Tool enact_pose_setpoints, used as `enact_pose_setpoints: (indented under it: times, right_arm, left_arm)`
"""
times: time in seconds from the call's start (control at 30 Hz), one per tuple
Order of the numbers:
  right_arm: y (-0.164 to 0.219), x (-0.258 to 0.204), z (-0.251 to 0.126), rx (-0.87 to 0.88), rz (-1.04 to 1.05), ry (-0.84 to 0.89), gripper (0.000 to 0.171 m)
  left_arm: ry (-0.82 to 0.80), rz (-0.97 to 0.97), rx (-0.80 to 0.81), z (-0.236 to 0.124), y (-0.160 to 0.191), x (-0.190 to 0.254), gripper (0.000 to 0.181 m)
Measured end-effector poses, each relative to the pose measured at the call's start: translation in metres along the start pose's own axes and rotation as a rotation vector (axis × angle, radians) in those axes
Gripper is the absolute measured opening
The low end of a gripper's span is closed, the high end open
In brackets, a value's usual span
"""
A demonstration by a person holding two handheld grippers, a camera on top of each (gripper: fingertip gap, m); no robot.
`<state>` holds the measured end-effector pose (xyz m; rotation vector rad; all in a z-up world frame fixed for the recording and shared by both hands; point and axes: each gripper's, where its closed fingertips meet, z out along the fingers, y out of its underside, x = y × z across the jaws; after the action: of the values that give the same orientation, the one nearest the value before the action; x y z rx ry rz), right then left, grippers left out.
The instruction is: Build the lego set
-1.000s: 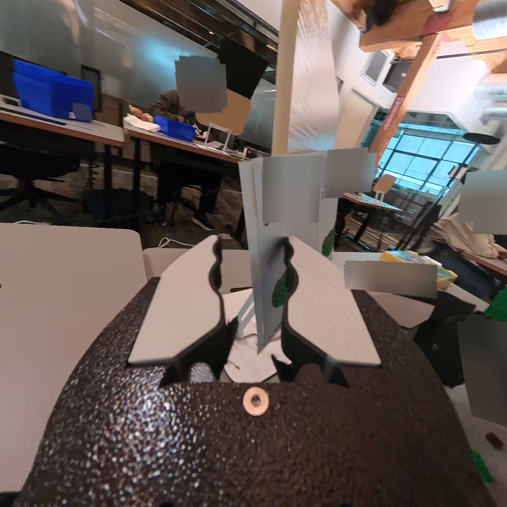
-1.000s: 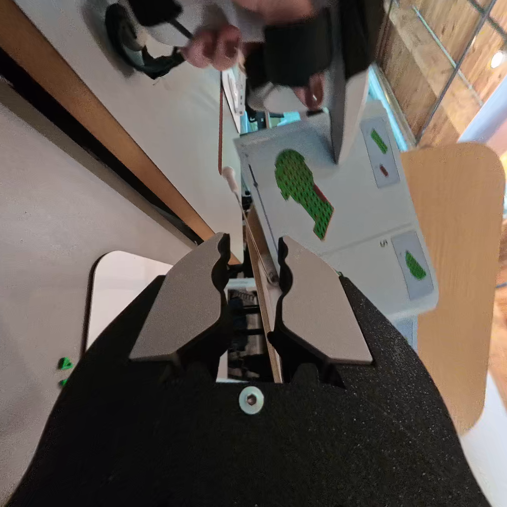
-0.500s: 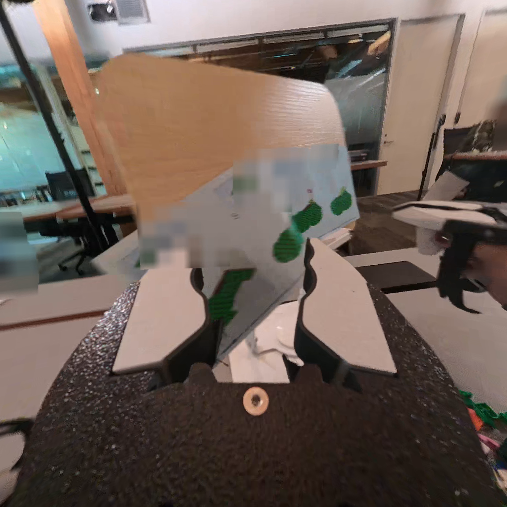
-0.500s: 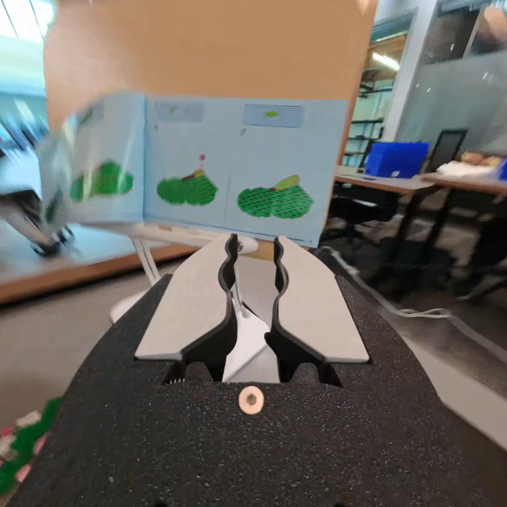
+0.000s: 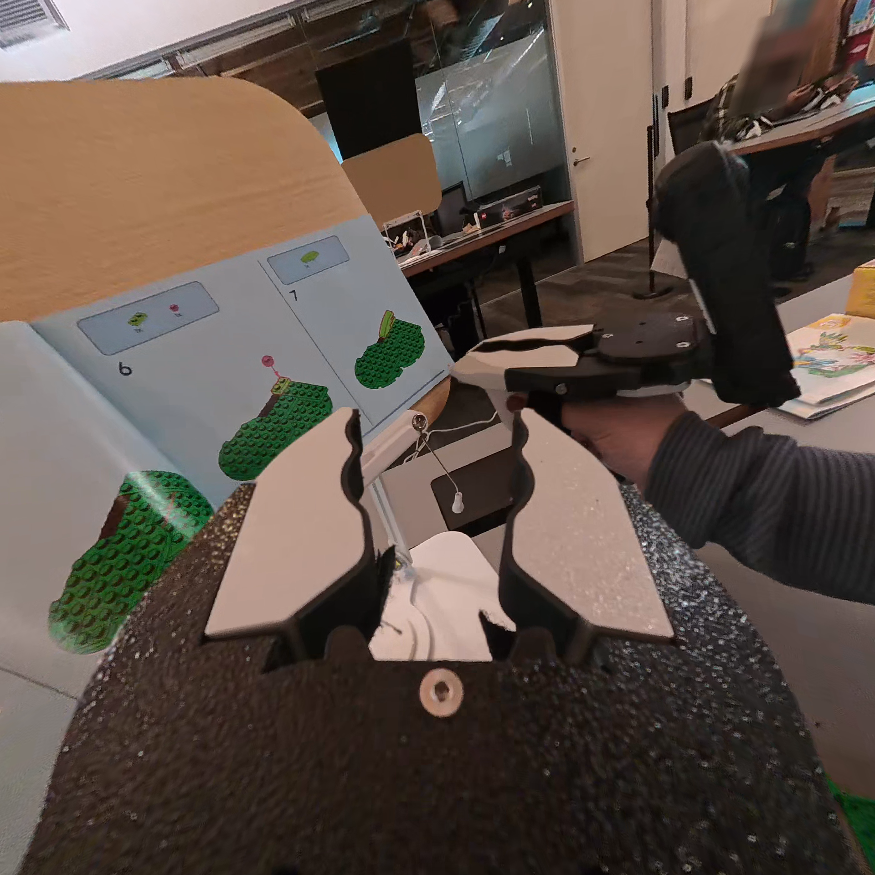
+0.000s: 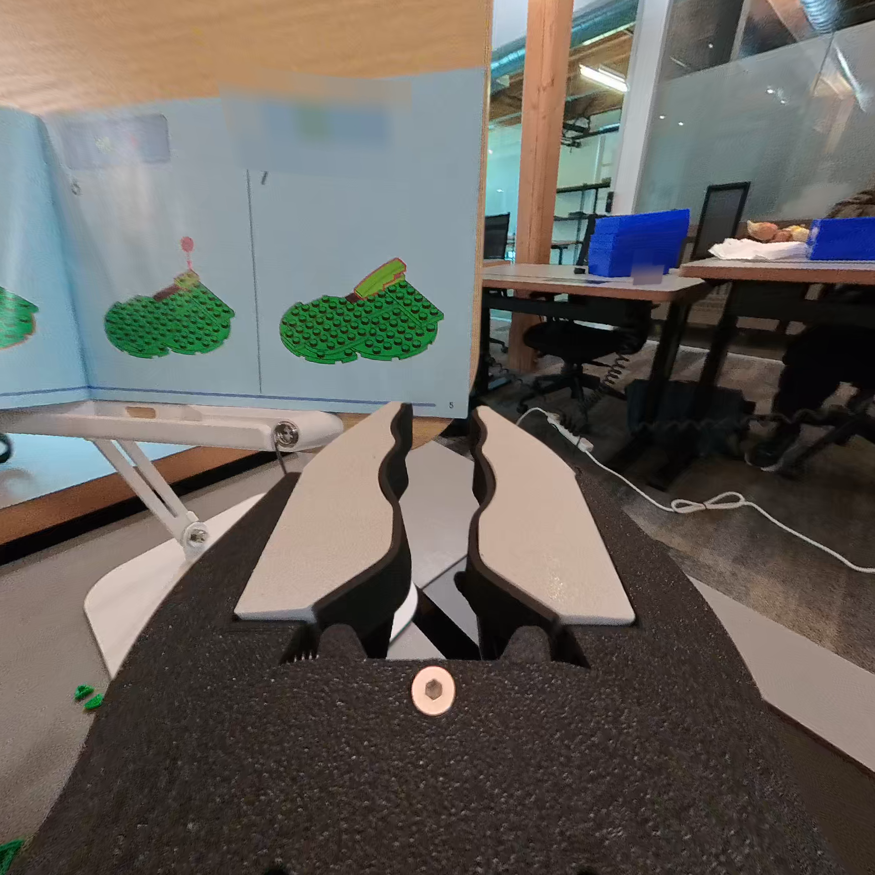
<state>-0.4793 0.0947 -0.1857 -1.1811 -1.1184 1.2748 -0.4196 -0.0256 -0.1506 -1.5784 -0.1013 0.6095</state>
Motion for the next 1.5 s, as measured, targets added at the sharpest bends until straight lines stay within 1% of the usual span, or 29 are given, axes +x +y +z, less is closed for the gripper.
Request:
enact_pose_setpoints:
  times: [0.13, 0.43, 0.63, 0.8, 0.83, 1.0, 1.07, 1.1, 1.23, 1.33, 1.5]
  right_arm:
    - [0.007, -0.001, 0.005, -0.022, -0.005, 0.004, 0.022]
    - [0.004, 0.003, 0.006, -0.009, -0.006, 0.02, 0.017]
    - [0.004, 0.001, 0.01, -0.022, 0.002, 0.01, 0.017]
    - [0.003, -0.001, 0.007, -0.001, -0.008, 0.02, 0.001]
    - [0.003, -0.001, 0.006, 0.006, -0.013, 0.025, 0.0]
    - [0.006, 0.0, 0.004, 0.01, -0.019, 0.048, 0.002]
    - [0.006, 0.007, 0.004, 0.015, -0.007, 0.081, 0.017]
    - [0.007, 0.007, 0.005, 0.007, 0.007, 0.075, 0.019]
    - [0.01, 0.007, 0.01, -0.018, 0.017, 0.061, 0.017]
    - [0.008, 0.005, 0.011, -0.013, 0.011, 0.055, 0.013]
    - [0.008, 0.005, 0.011, -0.008, 0.014, 0.049, 0.01]
  left_arm:
    - [0.008, 0.01, -0.017, 0.002, 0.003, 0.004, 0.06]
    - [0.029, -0.001, -0.035, 0.004, 0.006, 0.008, 0.058]
    - [0.035, 0.002, -0.05, 0.005, 0.01, 0.01, 0.056]
    - [0.037, -0.023, -0.055, 0.006, 0.013, 0.009, 0.056]
    - [0.038, -0.026, -0.056, 0.006, 0.014, 0.009, 0.056]
    - [0.045, -0.023, -0.062, 0.007, 0.015, 0.012, 0.054]
    - [0.047, -0.023, -0.064, 0.007, 0.015, 0.012, 0.053]
    - [0.048, -0.024, -0.063, 0.007, 0.015, 0.013, 0.053]
    - [0.053, -0.029, -0.063, 0.007, 0.015, 0.013, 0.052]
    - [0.055, -0.026, -0.066, 0.008, 0.016, 0.014, 0.052]
    - [0.057, -0.024, -0.071, 0.008, 0.018, 0.015, 0.051]
